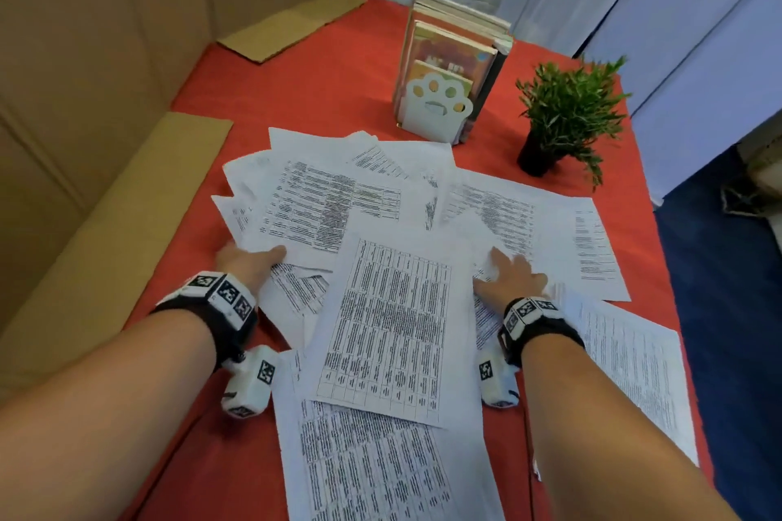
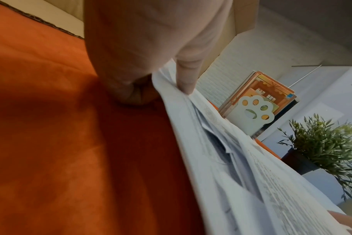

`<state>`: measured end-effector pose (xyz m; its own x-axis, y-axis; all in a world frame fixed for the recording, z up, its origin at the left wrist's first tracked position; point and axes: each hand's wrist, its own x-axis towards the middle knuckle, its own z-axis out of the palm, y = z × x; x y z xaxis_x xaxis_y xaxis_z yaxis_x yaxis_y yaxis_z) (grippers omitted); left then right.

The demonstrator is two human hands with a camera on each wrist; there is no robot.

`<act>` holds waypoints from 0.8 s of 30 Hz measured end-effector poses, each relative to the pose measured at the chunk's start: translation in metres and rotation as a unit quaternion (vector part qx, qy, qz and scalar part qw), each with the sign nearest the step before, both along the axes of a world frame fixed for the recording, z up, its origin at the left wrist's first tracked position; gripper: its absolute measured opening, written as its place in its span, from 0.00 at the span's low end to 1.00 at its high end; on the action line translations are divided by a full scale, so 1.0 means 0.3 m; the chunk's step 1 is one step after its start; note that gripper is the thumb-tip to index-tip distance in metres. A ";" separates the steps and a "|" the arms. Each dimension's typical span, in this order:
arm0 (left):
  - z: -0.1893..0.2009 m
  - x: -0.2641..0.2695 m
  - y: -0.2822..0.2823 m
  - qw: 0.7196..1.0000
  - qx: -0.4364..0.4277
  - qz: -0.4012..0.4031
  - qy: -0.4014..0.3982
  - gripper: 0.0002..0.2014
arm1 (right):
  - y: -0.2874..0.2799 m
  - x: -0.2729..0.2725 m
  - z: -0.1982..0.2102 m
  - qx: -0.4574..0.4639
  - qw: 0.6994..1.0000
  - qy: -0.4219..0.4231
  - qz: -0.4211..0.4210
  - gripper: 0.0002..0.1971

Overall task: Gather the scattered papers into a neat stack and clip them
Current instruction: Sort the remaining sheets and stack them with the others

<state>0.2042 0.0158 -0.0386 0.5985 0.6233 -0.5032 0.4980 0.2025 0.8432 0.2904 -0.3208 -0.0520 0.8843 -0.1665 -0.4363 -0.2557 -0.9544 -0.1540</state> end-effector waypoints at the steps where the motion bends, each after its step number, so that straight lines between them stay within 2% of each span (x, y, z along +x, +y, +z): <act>1: -0.003 -0.004 0.012 1.000 0.016 -0.013 -0.001 0.23 | 0.018 -0.006 0.009 0.003 1.000 -0.012 0.010 0.35; 3: -0.022 -0.032 0.054 0.997 0.055 -0.046 0.008 0.24 | 0.035 -0.013 0.017 0.011 0.999 -0.040 0.029 0.33; 7: -0.121 -0.141 0.172 0.996 0.055 -0.072 0.007 0.29 | 0.011 -0.013 0.012 0.049 0.997 -0.054 -0.030 0.34; 10: -0.073 -0.233 0.175 0.996 0.039 -0.075 0.008 0.29 | 0.034 -0.035 0.003 0.036 0.998 -0.041 -0.005 0.32; 13: -0.062 -0.305 0.183 0.996 0.048 -0.073 0.031 0.32 | 0.107 -0.052 0.013 0.085 0.995 -0.029 0.040 0.30; 15: -0.067 -0.337 0.194 0.995 0.060 -0.068 0.048 0.32 | 0.133 -0.045 0.017 0.106 0.992 -0.055 0.032 0.28; 17: -0.074 -0.363 0.213 0.992 0.083 -0.063 0.071 0.30 | 0.117 -0.040 0.035 0.061 0.995 -0.083 -0.020 0.27; 19: -0.082 -0.386 0.228 0.989 0.100 -0.067 0.091 0.28 | 0.079 -0.039 0.034 0.030 0.997 -0.054 -0.048 0.30; 22: -0.077 -0.414 0.230 0.985 0.112 -0.073 0.105 0.26 | 0.085 -0.058 0.004 0.042 0.999 0.000 0.003 0.29; 24: -0.070 -0.428 0.221 0.986 0.109 -0.073 0.102 0.27 | 0.140 -0.096 -0.007 0.050 0.997 -0.002 0.051 0.28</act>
<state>0.0758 0.0820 -0.0594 0.5904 0.6442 -0.4863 0.6719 -0.0584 0.7383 0.2616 -0.2789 -0.0540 0.8962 -0.0318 -0.4426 -0.1581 -0.9549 -0.2515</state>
